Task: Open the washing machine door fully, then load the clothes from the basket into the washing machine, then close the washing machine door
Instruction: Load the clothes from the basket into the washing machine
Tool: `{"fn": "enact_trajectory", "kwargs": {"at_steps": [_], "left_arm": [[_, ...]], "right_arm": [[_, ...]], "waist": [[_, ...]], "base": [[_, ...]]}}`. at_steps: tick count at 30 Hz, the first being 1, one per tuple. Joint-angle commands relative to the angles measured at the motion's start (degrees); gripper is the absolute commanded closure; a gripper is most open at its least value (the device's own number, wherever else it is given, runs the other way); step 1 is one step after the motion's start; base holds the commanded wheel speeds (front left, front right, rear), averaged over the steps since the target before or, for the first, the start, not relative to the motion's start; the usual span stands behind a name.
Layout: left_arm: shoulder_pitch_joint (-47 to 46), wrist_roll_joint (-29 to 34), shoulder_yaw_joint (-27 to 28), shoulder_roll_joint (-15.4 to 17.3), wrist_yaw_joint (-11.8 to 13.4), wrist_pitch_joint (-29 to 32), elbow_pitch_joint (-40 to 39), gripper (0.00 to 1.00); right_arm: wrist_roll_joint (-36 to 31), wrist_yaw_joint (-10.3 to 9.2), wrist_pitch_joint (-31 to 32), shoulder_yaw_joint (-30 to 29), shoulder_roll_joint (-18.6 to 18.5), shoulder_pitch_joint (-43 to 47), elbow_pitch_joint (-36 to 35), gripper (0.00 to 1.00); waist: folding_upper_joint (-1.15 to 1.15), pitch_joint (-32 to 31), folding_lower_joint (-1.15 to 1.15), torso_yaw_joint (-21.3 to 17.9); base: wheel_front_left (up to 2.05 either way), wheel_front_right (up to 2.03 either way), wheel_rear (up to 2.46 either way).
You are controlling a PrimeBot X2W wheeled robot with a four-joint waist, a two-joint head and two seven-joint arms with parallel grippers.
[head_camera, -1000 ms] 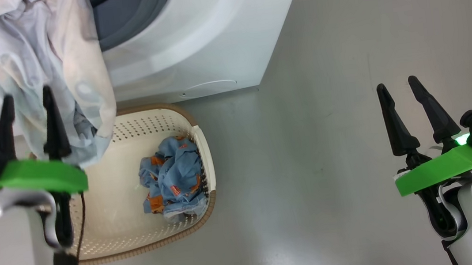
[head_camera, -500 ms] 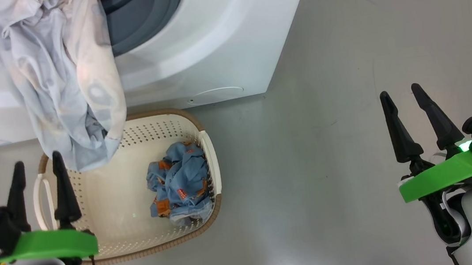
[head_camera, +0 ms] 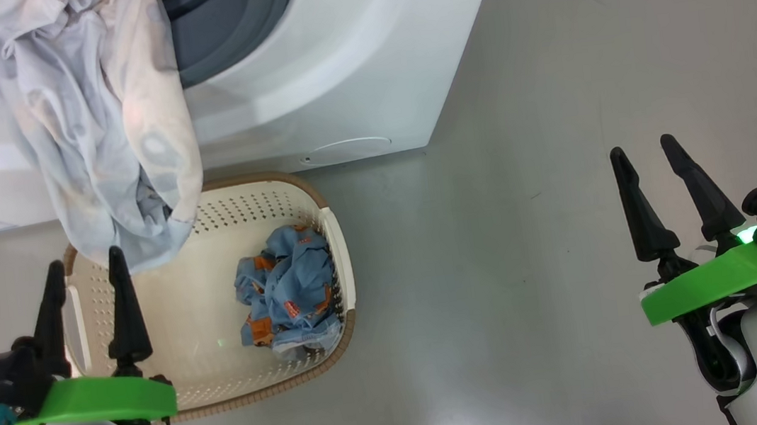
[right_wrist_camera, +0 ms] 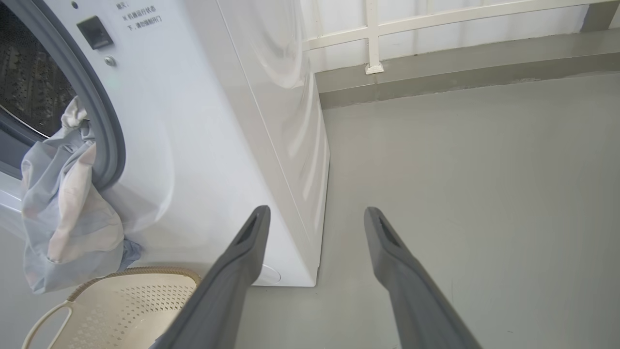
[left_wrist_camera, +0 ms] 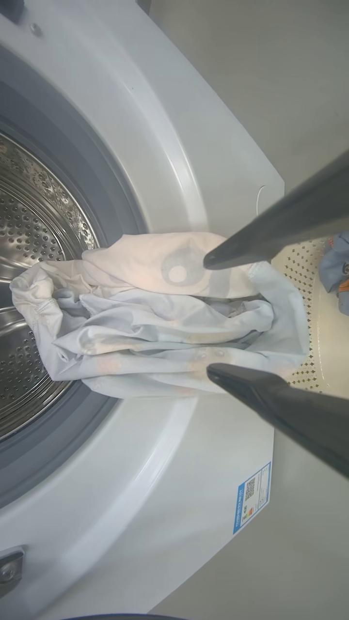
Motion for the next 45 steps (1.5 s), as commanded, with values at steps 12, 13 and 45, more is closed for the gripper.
{"fn": "enact_trajectory", "kwargs": {"at_steps": [12, 13, 45], "left_arm": [[-2.41, -1.52, 1.39, 1.03, 0.28, -0.30, 2.88, 0.00], [-2.94, -1.54, 1.56, 1.03, 0.20, -0.30, 3.54, 0.00], [-24.08, 2.14, 4.53, 3.60, -1.23, -0.30, 26.90, 0.00]], "right_arm": [[-0.07, 0.09, -0.28, 0.94, -0.05, 0.74, -1.55, 0.00], [-0.08, 0.09, -0.28, 0.91, -0.02, 0.67, -1.59, 0.00], [-0.16, 0.09, -0.28, 1.23, 0.24, -1.99, -2.27, 0.00]], "waist": [[0.00, 1.32, 0.00, -0.02], [0.00, 1.46, 0.00, 0.00], [0.00, 6.23, 0.00, 0.01]], "base": [[0.00, 0.00, 0.00], [0.00, 0.00, 0.00], [0.00, 0.00, 0.00]]}}
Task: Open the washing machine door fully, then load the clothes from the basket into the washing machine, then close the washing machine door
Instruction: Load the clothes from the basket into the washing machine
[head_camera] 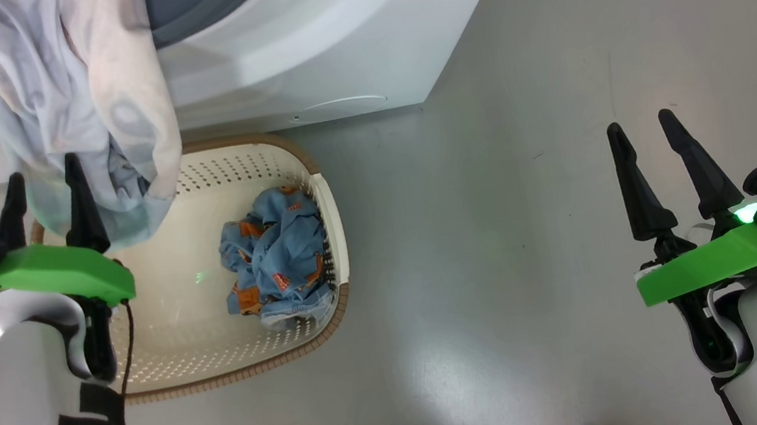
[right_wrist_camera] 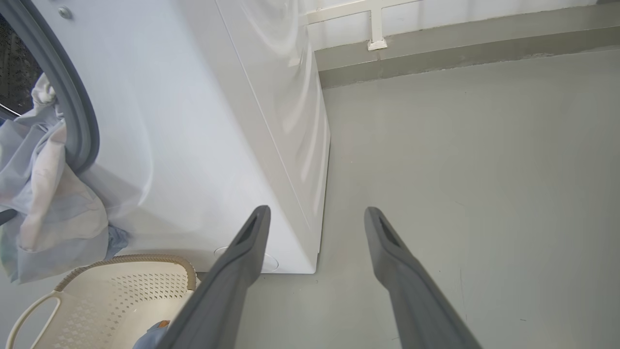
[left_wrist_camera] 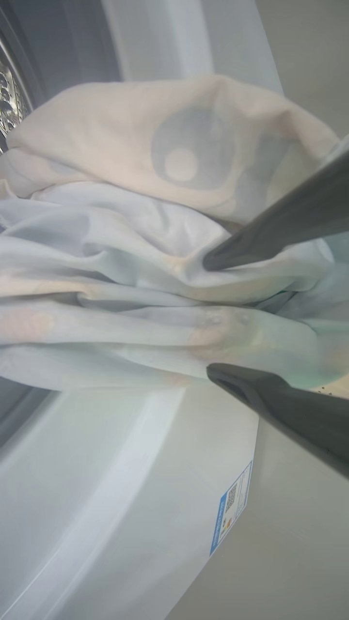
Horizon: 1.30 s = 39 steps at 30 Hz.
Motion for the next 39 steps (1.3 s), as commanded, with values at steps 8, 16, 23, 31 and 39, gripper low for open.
{"fn": "enact_trajectory", "kwargs": {"at_steps": [8, 16, 23, 31, 39], "left_arm": [[-4.77, 1.48, 2.04, 4.38, -0.14, -0.30, 6.04, 0.00], [-7.49, -4.25, -6.11, 5.20, -0.15, -0.30, 9.70, 0.00], [-8.92, -10.99, -13.51, 7.58, -0.15, -0.30, 10.31, 0.00], [-12.99, -14.95, -19.04, 9.74, -0.15, -0.30, 14.22, 0.00], [-14.81, -17.33, -21.51, 10.63, -0.15, -0.30, 15.46, 0.93]], "right_arm": [[-0.01, 0.09, -0.28, 1.86, 0.04, -0.11, -1.28, 0.00], [0.10, 0.09, -0.28, 2.40, 0.31, -0.24, -1.18, 0.00], [0.20, 0.09, -0.28, 2.75, 0.19, -0.17, -1.12, 0.00], [0.20, 0.09, -0.28, 3.48, 0.34, -0.87, -1.28, 0.00], [0.20, 0.09, -0.28, 3.40, 0.55, -1.03, -1.31, 0.00]], "waist": [[0.00, 0.51, 0.00, -0.49], [0.00, 0.72, 0.00, -1.15], [0.00, 0.86, 0.00, -1.42], [0.00, 1.57, 0.00, -2.19], [0.00, 1.94, 0.00, -2.70]], "base": [[0.00, 0.00, 0.00], [0.00, 0.00, 0.00], [0.00, 0.00, 0.00], [0.00, 0.00, 0.00], [0.00, 0.00, 0.00]]}}
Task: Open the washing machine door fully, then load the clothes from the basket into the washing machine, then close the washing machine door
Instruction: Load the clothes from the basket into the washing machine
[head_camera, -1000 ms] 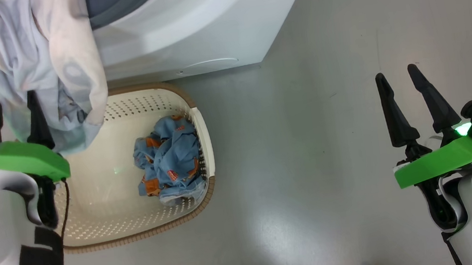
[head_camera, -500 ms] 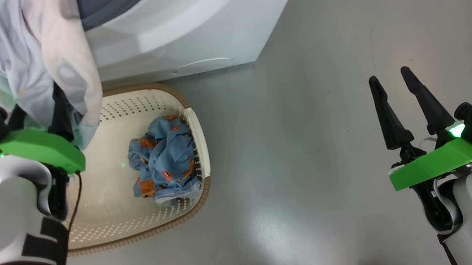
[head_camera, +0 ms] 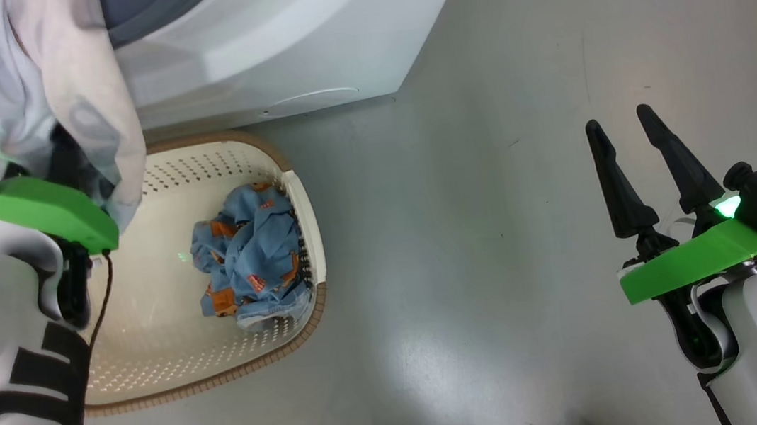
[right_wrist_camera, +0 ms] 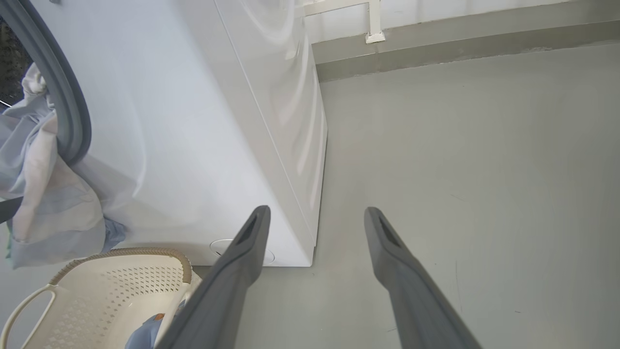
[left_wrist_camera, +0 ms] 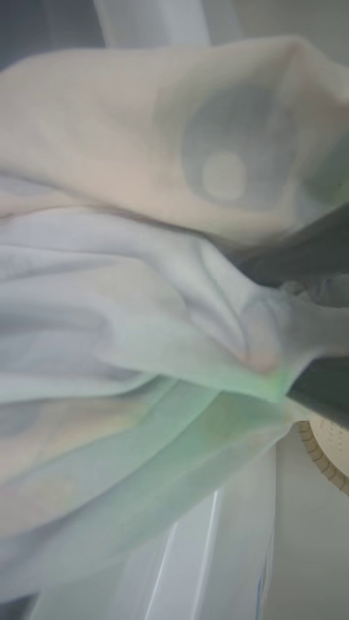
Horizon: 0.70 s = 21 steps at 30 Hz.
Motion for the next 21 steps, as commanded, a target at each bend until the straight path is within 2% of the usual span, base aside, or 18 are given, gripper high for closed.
{"fn": "enact_trajectory", "kwargs": {"at_steps": [1, 10, 16, 21], "left_arm": [[-0.72, -0.92, 0.75, 2.66, -0.15, -0.30, -0.90, 1.00], [0.87, -6.43, -2.37, 2.00, -0.15, -0.30, -6.23, 1.00], [3.49, -13.96, -6.40, 2.31, -0.15, -0.30, -13.13, 1.00], [4.46, -23.18, -9.00, 3.32, -0.15, -0.30, -19.45, 1.00]], "right_arm": [[0.19, 0.09, -0.28, 1.17, 0.07, 0.14, -1.30, 0.00], [0.02, 0.09, -0.28, 0.38, 0.24, 0.18, -1.29, 0.00], [-0.04, 0.09, -0.28, 0.28, 0.43, 0.38, -1.24, 0.00], [-0.06, 0.09, -0.28, 0.11, 0.41, 0.64, -1.24, 0.00]], "waist": [[0.00, 0.06, 0.00, -0.01], [0.00, -0.49, 0.00, 0.97], [0.00, -1.17, 0.00, 1.68], [0.00, -1.53, 0.00, 2.12]], "base": [[0.00, 0.00, 0.00], [0.00, 0.00, 0.00], [0.00, 0.00, 0.00], [0.00, 0.00, 0.00]]}}
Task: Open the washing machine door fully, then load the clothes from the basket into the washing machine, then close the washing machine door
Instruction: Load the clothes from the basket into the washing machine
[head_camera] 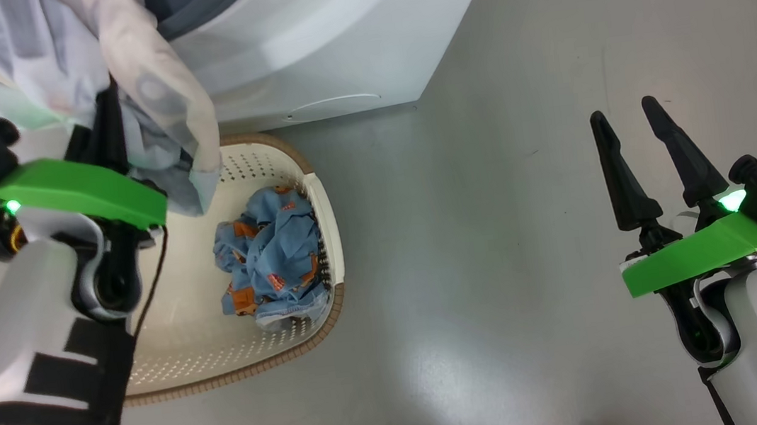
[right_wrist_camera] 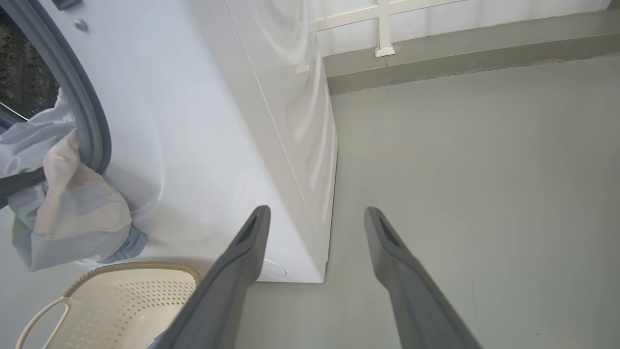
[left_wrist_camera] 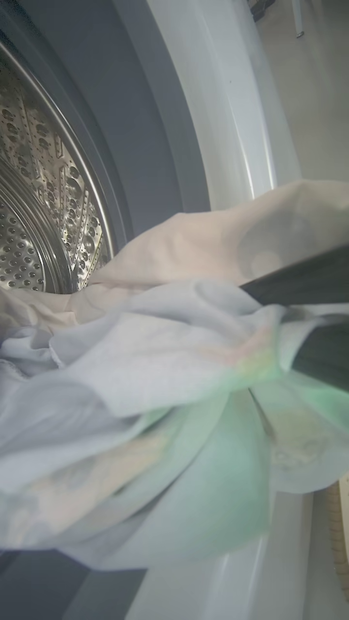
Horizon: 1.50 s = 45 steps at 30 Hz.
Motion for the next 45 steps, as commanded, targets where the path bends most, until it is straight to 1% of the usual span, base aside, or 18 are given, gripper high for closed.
{"fn": "enact_trajectory", "kwargs": {"at_steps": [1, 4, 6, 11, 16, 21, 22, 29, 36, 37, 39, 41, 45], "left_arm": [[0.22, -1.87, 0.97, 3.11, -0.15, -0.35, -2.62, 1.00], [-0.48, -5.30, 0.88, 4.27, -0.15, -0.35, -5.66, 1.00], [-1.18, -6.24, 0.98, 5.11, -0.15, -0.35, -7.14, 1.00], [-3.60, -7.13, 0.79, 6.62, -0.15, -0.35, -8.41, 1.00], [-7.07, -6.27, -0.06, 7.62, -0.15, -0.35, -6.60, 1.00], [-11.39, -3.91, -2.81, 7.99, -0.15, -0.35, -0.40, 1.00], [-11.39, -3.91, -2.81, 7.99, -0.15, -0.35, -0.40, 1.00], [-18.94, -1.43, -6.41, 7.18, -0.15, -0.35, 10.91, 1.00], [-25.40, 1.18, -10.40, 6.08, -0.15, -0.33, 20.15, 1.00], [-27.51, 2.18, -10.69, 6.17, -0.15, -0.33, 21.59, 1.00], [-29.61, 3.50, -10.07, 6.61, 0.07, -0.34, 22.08, 1.00], [-31.27, 4.91, -8.44, 7.15, 0.90, -0.34, 21.15, 1.00], [-32.77, 9.39, -3.36, 8.86, 3.12, -0.34, 16.05, 1.00]], "right_arm": [[-0.05, 0.09, -0.28, 0.80, 0.13, 1.38, -1.25, 0.00], [-0.03, 0.09, -0.28, 0.78, 0.14, 1.33, -1.26, 0.00], [-0.02, 0.09, -0.28, 0.78, 0.16, 1.28, -1.24, 0.00], [0.00, 0.09, -0.28, 0.93, 0.40, 1.17, -1.22, 0.00], [0.17, 0.09, -0.28, 1.17, 0.72, 1.09, -1.08, 0.00], [0.32, 0.09, -0.28, 1.56, 1.07, 1.16, -0.93, 0.00], [0.32, 0.09, -0.28, 1.56, 1.07, 1.16, -0.93, 0.00], [0.49, 0.09, -0.28, 2.09, 1.46, 1.21, -0.79, 0.00], [0.71, 0.09, -0.28, 3.00, 1.96, 1.12, -0.56, 0.00], [0.79, 0.09, -0.28, 3.28, 2.12, 1.01, -0.58, 0.00], [0.88, 0.09, -0.28, 3.49, 2.22, 0.82, -0.61, 0.00], [0.97, 0.09, -0.28, 3.50, 2.33, 0.61, -0.62, 0.00], [1.15, 0.09, -0.28, 3.70, 2.63, 0.21, -0.69, 0.00]], "waist": [[0.00, -0.06, 0.00, 0.14], [0.00, -0.11, 0.00, 0.25], [0.00, -0.17, 0.00, 0.27], [0.00, -0.24, 0.00, 0.11], [0.00, -0.43, 0.00, -0.26], [0.00, -0.68, 0.00, -0.84], [0.00, -0.68, 0.00, -0.84], [0.00, -0.92, 0.00, -1.95], [0.00, -0.87, 0.00, -3.48], [0.00, -0.62, 0.00, -4.01], [0.00, -0.27, 0.00, -4.51], [0.00, 0.06, 0.00, -4.97], [0.00, 0.80, 0.00, -5.98]], "base": [[0.00, 0.00, 0.00], [0.00, 0.00, 0.00], [0.00, 0.00, 0.00], [0.00, 0.00, 0.00], [0.00, 0.00, 0.00], [0.00, 0.00, 0.00], [0.00, 0.00, 0.00], [0.00, 0.00, 0.00], [0.00, 0.00, 0.00], [0.00, 0.00, 0.00], [0.00, 0.00, 0.00], [0.00, 0.00, 0.00], [0.00, 0.00, 0.00]]}}
